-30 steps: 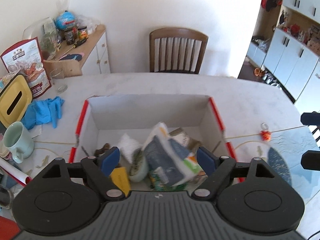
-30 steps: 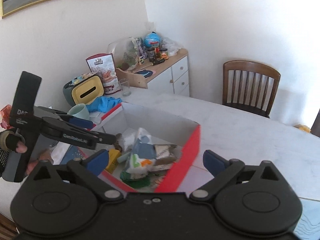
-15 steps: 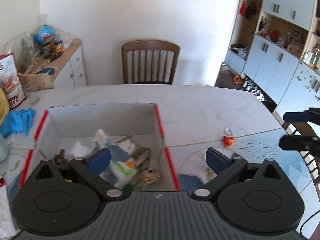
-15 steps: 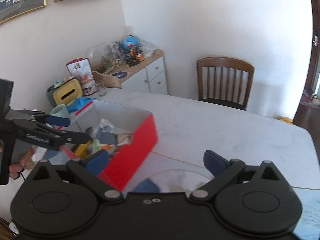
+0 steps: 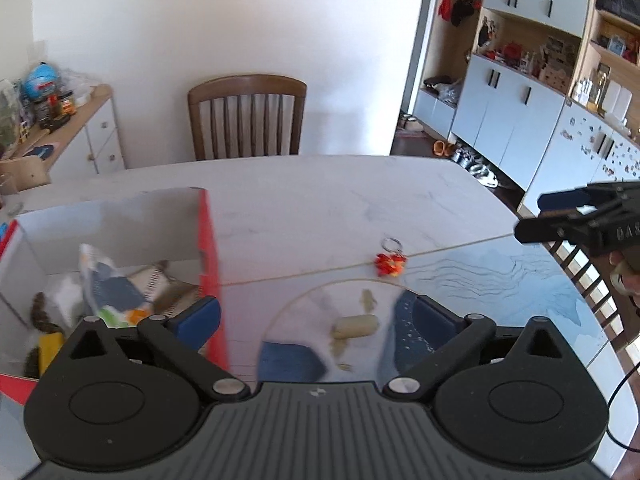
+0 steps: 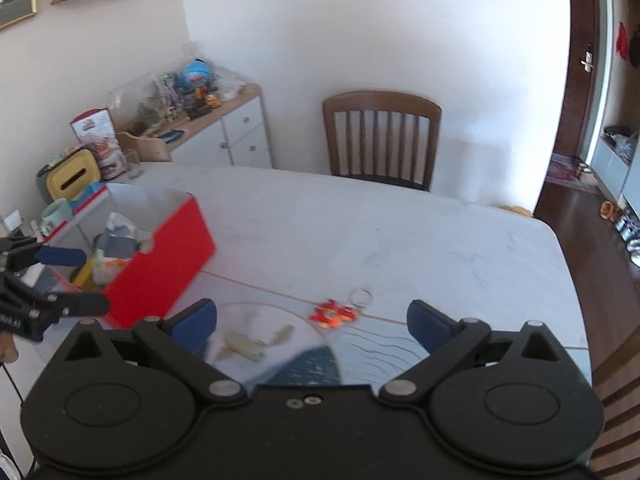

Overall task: Organize objects
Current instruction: 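Move both grippers back over the table toward the remaining items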

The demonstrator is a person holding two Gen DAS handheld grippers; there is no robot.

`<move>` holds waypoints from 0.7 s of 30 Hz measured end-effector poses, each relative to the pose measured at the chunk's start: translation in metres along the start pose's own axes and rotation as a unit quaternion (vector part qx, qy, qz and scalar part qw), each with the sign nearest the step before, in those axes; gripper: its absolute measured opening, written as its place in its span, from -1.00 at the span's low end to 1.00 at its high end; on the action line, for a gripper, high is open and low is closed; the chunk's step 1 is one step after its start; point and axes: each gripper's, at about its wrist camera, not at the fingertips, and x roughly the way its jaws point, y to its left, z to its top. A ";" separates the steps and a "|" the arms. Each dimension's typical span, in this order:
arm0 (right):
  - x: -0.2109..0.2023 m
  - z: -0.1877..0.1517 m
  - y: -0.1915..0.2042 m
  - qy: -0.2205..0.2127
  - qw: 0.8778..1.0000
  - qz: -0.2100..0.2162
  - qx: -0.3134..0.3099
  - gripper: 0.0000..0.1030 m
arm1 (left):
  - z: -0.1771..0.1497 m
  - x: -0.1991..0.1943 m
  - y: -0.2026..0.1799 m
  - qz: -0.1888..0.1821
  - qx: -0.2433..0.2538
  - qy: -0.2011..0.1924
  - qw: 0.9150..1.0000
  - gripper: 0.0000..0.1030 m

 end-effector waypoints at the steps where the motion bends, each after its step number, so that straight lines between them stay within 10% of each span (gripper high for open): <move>1: 0.004 -0.002 -0.004 0.003 1.000 -0.002 0.001 0.96 | -0.002 0.005 -0.006 0.001 0.002 0.002 1.000 0.99; 21: 0.115 -0.019 -0.033 0.072 0.997 -0.004 -0.003 0.87 | -0.031 0.116 -0.059 0.071 0.016 0.015 0.997 0.99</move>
